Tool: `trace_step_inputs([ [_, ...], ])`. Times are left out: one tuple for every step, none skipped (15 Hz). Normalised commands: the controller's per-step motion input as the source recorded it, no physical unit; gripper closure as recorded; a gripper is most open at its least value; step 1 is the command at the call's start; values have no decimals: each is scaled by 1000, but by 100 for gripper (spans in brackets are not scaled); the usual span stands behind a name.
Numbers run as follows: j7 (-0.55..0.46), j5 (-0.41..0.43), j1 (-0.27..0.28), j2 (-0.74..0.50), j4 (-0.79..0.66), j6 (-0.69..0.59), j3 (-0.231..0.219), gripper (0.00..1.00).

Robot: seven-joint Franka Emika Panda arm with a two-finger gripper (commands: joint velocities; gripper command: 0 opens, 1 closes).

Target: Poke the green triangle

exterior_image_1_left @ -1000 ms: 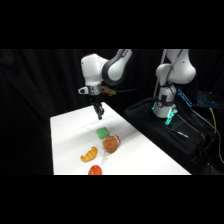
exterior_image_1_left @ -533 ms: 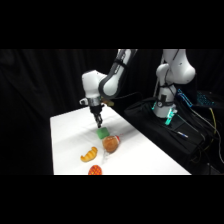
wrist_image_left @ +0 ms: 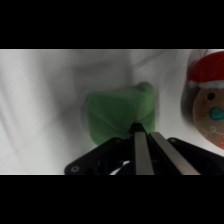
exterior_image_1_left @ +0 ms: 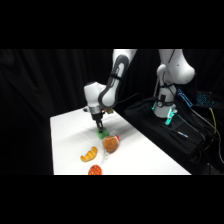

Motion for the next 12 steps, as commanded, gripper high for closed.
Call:
trace_step_inputs([
  [74, 4, -71, 252, 146, 101, 61, 96],
  [112, -39, -28, 189, 85, 108, 28, 96],
  [132, -72, 3, 73, -12, 104, 4, 95],
  [143, -115, 36, -21, -93, 114, -24, 95],
  [197, -180, 95, -146, -198, 124, -78, 95],
  [227, -238, 144, -250, -282, 132, -123, 95],
  [254, -260, 170, -341, -344, 94, -147, 95],
  [250, -261, 173, -408, -378, 46, -147, 96],
  [228, -251, 165, -464, -398, -2, -137, 95],
  [213, -227, 149, -504, -391, -52, -124, 96],
  [162, -180, 114, -521, -363, -100, -92, 95],
  [145, -153, 99, -549, -343, -140, -84, 95],
])
